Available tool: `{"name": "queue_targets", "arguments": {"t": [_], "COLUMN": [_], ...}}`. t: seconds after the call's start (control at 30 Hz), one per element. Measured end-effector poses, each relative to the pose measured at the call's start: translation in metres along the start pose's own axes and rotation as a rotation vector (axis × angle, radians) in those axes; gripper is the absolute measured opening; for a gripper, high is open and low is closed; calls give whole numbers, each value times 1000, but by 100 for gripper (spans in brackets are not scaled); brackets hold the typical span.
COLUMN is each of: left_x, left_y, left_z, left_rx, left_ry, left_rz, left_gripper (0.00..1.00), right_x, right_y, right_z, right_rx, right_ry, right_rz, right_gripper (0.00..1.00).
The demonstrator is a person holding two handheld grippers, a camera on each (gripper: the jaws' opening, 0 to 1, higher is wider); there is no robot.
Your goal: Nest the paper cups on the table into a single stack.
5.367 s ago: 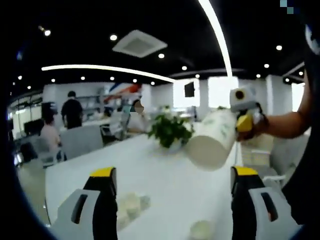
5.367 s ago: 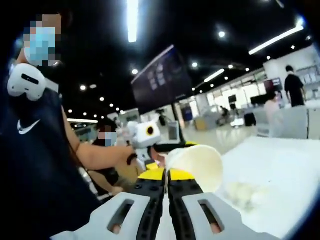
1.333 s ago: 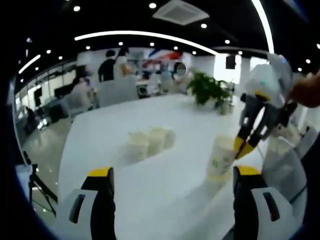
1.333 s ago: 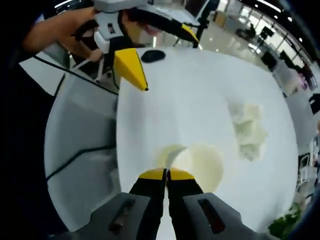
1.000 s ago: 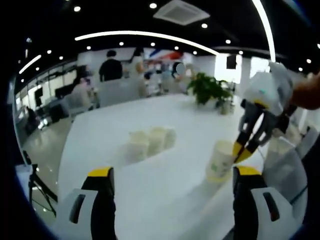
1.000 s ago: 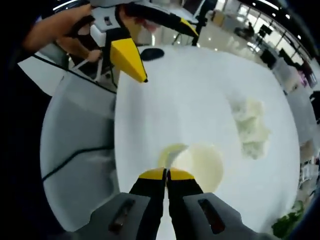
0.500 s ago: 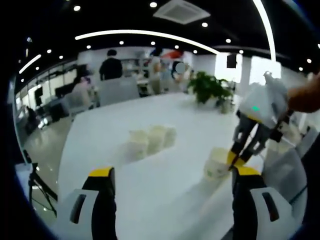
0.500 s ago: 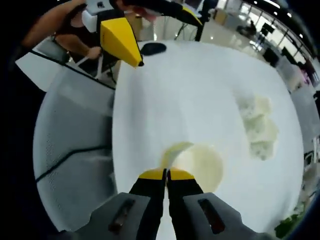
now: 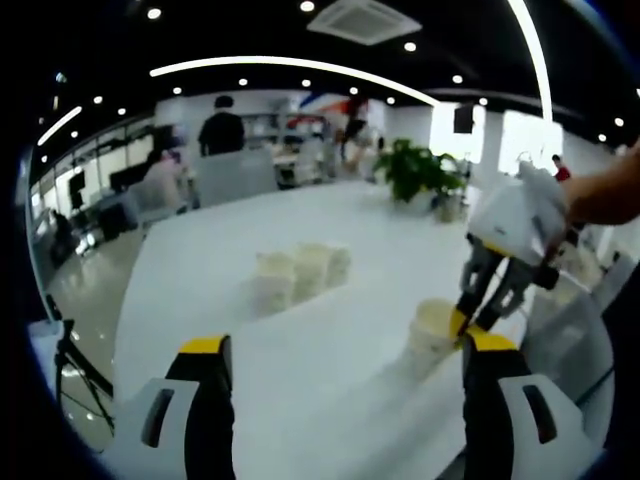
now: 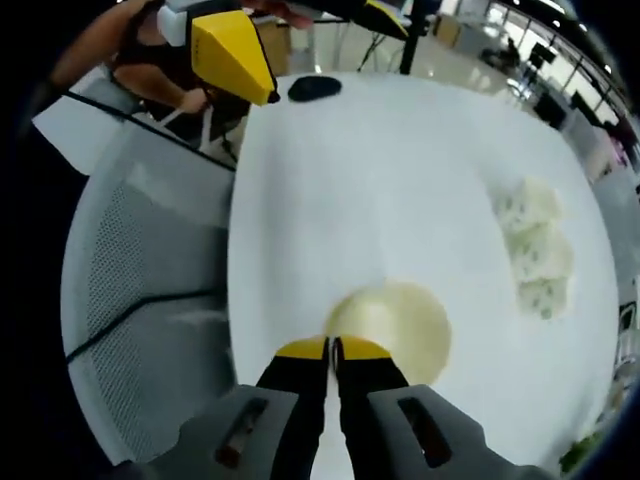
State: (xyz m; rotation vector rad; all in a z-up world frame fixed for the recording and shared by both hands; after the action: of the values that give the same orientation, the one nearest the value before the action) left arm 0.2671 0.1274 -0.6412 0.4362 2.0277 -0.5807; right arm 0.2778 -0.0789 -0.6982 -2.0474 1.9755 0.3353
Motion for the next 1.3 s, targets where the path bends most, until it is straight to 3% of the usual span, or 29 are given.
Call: {"name": "queue_targets", "arguments": {"t": [0.3,0.43,0.67,0.83,1.03,1.13,1.3], "left_x": [0,-1,-2,-4,-7,-8,-7], "left_y": [-2,-2,-1,-1,-1,-1,2], "left_z": [1,0,-1,-1,1,2,6], "left_rx": [7,3,-3,-12,-8,-6,-9], "left_ry": [7,3,-7,-34,-45,-49,-58], "left_rz": [13,19,23,15,4,0,-8], "left_gripper": [93,94,96,99,99,99,99], "right_x": [5,8,10,16,31,39,53], "right_y": [-2,-4,-14,-27,-41,-48,-46], "right_z": [-3,-6,-24,-53,-90,-104,-119], "right_rx": [26,56,103,186,304,452,582], "right_ry": [-16,-43,-128,-245,-387,-482,-613], "right_rz": [10,-15,56,131,224,176,167], "right_gripper": [3,14,34,44,49,60,75]}}
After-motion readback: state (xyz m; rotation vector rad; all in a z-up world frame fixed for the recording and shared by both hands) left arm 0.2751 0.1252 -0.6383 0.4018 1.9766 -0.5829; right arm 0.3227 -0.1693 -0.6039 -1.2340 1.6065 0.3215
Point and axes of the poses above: the point that each gripper's makers call its tool centre point, and the gripper's own axes: z roughly forward along the fingers, y roughly to its left, x roughly out of its underside, the point moved 9 cm from there along -z, roughly backward along the fingers, and after that the axes turned 11 degrees about -z, right-handed, at the moved point
